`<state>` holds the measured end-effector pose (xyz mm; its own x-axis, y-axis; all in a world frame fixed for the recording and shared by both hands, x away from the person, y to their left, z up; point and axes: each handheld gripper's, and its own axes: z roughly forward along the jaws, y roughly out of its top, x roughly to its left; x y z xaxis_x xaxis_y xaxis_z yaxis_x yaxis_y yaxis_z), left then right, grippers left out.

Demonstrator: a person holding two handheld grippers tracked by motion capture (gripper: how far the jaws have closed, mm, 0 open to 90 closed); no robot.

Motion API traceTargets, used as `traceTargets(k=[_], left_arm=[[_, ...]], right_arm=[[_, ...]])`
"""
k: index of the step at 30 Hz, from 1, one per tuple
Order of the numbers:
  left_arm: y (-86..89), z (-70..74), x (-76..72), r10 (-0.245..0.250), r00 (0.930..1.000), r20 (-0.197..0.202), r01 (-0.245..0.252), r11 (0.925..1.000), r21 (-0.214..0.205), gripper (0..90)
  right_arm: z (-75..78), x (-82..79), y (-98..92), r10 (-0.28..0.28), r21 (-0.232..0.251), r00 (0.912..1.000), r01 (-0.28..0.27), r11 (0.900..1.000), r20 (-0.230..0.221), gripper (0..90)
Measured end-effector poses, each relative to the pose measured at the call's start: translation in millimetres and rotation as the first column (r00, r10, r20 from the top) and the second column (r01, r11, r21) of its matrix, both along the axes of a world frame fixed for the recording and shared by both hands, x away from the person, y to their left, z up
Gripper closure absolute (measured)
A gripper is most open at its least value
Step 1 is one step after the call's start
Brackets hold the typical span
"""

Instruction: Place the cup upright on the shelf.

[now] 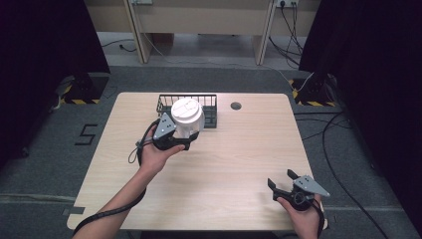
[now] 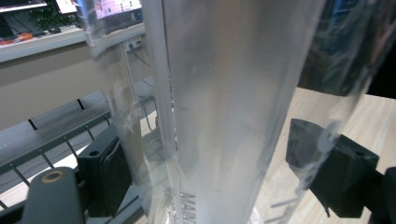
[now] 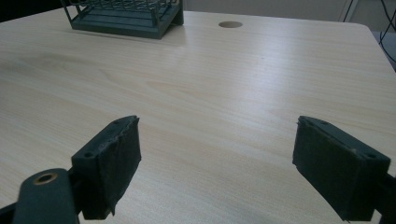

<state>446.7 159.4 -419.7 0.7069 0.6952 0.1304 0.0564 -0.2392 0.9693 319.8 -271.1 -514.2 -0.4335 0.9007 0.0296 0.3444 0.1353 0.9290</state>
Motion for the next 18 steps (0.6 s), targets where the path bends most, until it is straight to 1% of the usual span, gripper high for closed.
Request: traceTargets(k=[12,18], left_arm=[[-1.8,6.3,11.1,0.013,0.9999,0.001,-0.013,0.9998,-0.013,17.7],[-2.1,7.3,17.3,0.028,0.9996,0.0,-0.028,0.9996,-0.01,17.7]], right_arm=[[0.1,-0.2,0.4,0.002,-0.004,1.0,-0.002,1.0,-0.001,15.8],[0.2,-0.3,0.4,0.002,-0.003,1.0,-0.002,1.0,-0.001,15.8]])
